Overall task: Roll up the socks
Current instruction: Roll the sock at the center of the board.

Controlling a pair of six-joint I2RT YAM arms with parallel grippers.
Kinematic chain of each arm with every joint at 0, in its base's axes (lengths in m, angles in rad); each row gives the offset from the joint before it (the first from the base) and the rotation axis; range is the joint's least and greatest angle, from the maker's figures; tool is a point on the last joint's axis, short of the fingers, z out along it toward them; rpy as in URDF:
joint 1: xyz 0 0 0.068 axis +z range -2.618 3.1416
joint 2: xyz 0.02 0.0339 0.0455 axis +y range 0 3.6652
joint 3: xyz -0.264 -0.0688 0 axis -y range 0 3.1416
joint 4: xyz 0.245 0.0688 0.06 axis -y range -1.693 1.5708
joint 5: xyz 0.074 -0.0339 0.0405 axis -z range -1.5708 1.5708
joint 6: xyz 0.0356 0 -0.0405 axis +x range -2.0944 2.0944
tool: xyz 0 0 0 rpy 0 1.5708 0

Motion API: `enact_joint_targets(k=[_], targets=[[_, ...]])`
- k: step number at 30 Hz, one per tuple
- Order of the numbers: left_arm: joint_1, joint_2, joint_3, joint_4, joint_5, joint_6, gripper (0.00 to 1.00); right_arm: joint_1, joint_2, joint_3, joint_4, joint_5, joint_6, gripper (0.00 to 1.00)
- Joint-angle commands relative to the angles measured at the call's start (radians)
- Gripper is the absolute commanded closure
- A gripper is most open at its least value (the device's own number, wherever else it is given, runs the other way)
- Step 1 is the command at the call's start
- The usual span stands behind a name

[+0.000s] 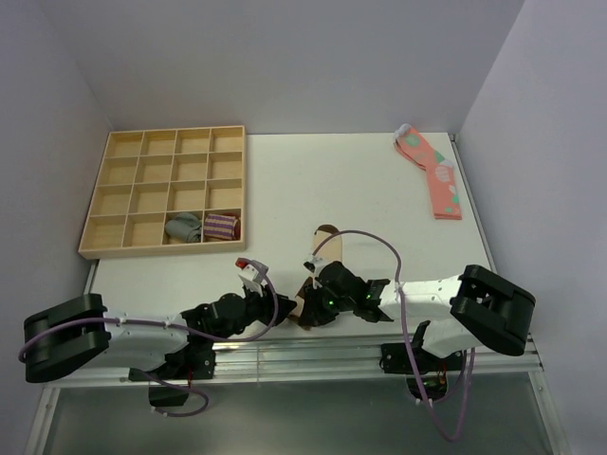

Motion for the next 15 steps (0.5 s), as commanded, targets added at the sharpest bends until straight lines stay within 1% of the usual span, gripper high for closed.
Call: enact_joint_targets(k=[1,9,15], targets=[[-0.007,0.038,0.005,0.112,0.032,0.029,0.58,-0.003,-0.006,0.012,0.013,-0.036,0.002,0.80],[-0.007,0.167,0.040,0.168,0.072,0.058,0.63,-0.003,-0.018,0.003,0.010,-0.040,0.007,0.80],[-0.005,0.230,0.046,0.224,0.132,0.065,0.62,-0.009,-0.036,-0.009,0.010,-0.047,0.013,0.80]])
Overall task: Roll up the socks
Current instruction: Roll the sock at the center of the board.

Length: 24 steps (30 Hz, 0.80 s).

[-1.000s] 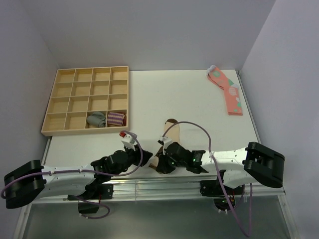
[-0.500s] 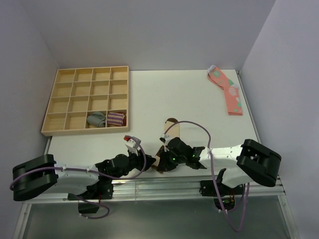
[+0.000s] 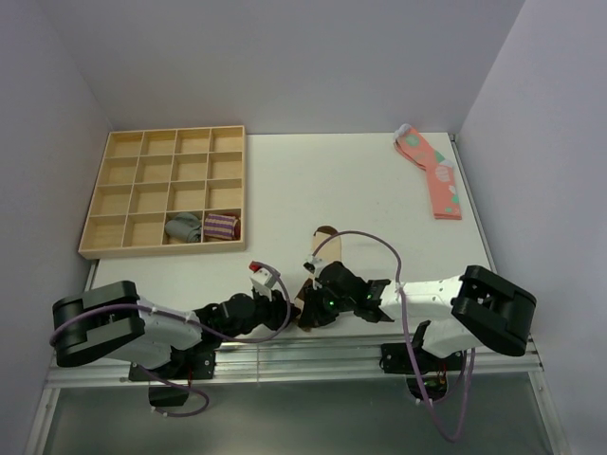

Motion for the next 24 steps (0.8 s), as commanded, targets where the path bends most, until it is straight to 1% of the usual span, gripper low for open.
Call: enact_joint_targets(k=[1,7,11,16,17,24], targets=[[-0.005,0.034,0.038,0.104,0.062,0.027,0.63,-0.010,-0.036,-0.012,0.008,-0.017,0.009,0.80],[-0.005,0.084,0.046,0.127,0.093,0.022,0.64,-0.030,-0.074,-0.038,-0.002,-0.016,0.009,0.80],[-0.005,0.110,0.045,0.133,0.096,0.009,0.67,-0.047,-0.090,-0.049,-0.005,-0.016,0.012,0.80],[-0.007,0.132,0.040,0.130,0.090,-0.004,0.73,-0.061,-0.111,-0.062,-0.004,-0.011,0.013,0.80],[-0.007,0.132,0.042,0.129,0.084,-0.008,0.76,-0.064,-0.119,-0.062,-0.005,-0.011,0.013,0.80],[-0.005,0.101,0.038,0.084,0.062,-0.015,0.83,-0.073,-0.139,-0.065,-0.018,-0.009,0.007,0.81]])
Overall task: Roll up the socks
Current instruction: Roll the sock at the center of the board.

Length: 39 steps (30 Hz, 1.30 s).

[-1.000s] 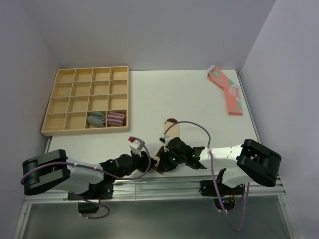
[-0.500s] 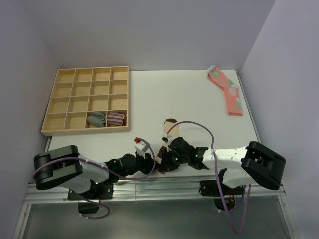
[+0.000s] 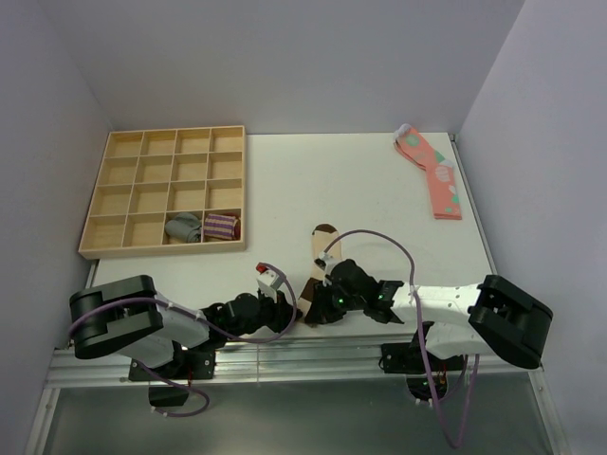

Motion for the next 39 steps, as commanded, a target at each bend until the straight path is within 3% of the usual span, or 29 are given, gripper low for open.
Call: enact_joint_targets(k=[1,8,17,22,28,39], targets=[[-0.005,-0.022,0.022,-0.006,-0.006,-0.010,0.84,-0.015,-0.026,-0.007,0.002,0.003,-0.003,0.81],[-0.007,-0.045,0.006,-0.007,0.002,-0.025,0.85,-0.033,-0.009,-0.021,-0.007,0.015,0.018,0.83],[-0.007,-0.122,0.002,-0.046,-0.019,-0.019,0.66,-0.053,0.025,-0.065,-0.016,0.046,0.101,0.85],[-0.007,-0.128,0.006,-0.064,-0.044,-0.001,0.61,-0.061,0.049,-0.058,-0.015,0.032,0.118,0.85],[-0.019,-0.092,-0.010,0.022,-0.045,0.031,0.52,-0.067,0.059,-0.053,-0.012,0.008,0.113,0.85],[-0.019,-0.016,0.029,0.109,0.007,0.111,0.55,-0.081,0.043,-0.052,-0.056,-0.020,0.081,0.85]])
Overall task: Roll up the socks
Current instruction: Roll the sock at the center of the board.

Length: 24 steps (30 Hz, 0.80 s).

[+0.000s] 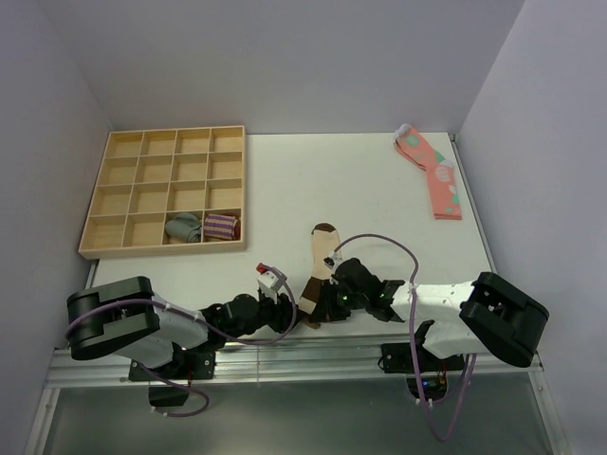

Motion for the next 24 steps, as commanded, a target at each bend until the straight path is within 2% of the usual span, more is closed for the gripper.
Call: enact_joint_targets(k=[1,10,24], targets=[[-0.006,0.002,0.039,0.072,0.029,0.061,0.56,-0.012,0.005,-0.010,-0.083,0.013,-0.038,0.85],[-0.004,0.034,0.085,0.020,0.069,0.109,0.57,-0.035,-0.001,-0.027,-0.081,0.000,-0.047,0.85],[-0.004,0.072,0.078,0.014,0.021,0.098,0.57,-0.057,-0.018,-0.035,-0.089,-0.006,-0.058,0.86]])
